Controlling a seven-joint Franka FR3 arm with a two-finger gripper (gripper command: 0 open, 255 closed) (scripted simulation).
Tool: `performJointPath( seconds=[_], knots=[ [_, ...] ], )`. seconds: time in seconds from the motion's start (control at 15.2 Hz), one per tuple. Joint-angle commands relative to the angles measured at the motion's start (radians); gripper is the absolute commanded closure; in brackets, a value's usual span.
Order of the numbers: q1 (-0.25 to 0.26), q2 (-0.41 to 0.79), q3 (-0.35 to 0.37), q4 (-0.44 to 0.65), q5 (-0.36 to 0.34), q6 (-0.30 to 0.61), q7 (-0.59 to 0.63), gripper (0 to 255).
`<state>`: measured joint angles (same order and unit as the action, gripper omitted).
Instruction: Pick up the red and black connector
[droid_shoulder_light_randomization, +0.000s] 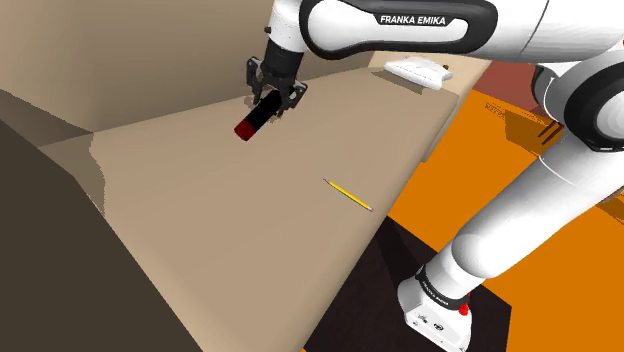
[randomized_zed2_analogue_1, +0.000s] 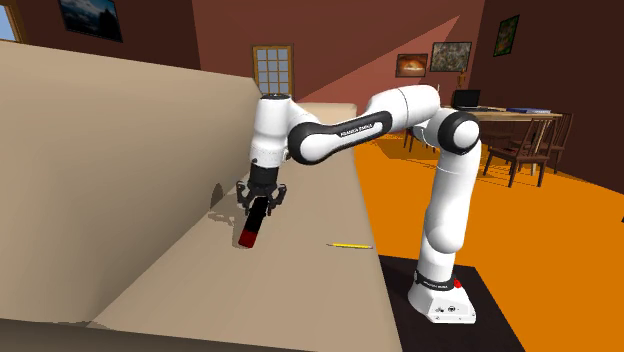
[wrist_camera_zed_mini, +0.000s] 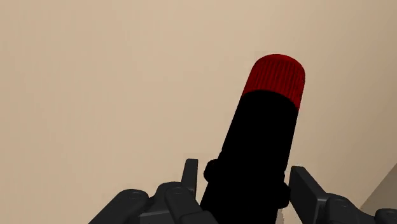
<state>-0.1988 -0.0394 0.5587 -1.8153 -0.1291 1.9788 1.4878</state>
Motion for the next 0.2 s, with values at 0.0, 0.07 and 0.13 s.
performJointPath(
  seconds=[0.0, 0.07, 0.13],
  knots=[
    [0.0, -0.003, 0.0, 0.025, 0.003, -0.028, -0.004, 255],
    [0.0, -0.003, 0.0, 0.027, 0.003, -0.03, -0.004, 255],
    [0.0, -0.003, 0.0, 0.027, 0.003, -0.03, -0.004, 255]
  ],
)
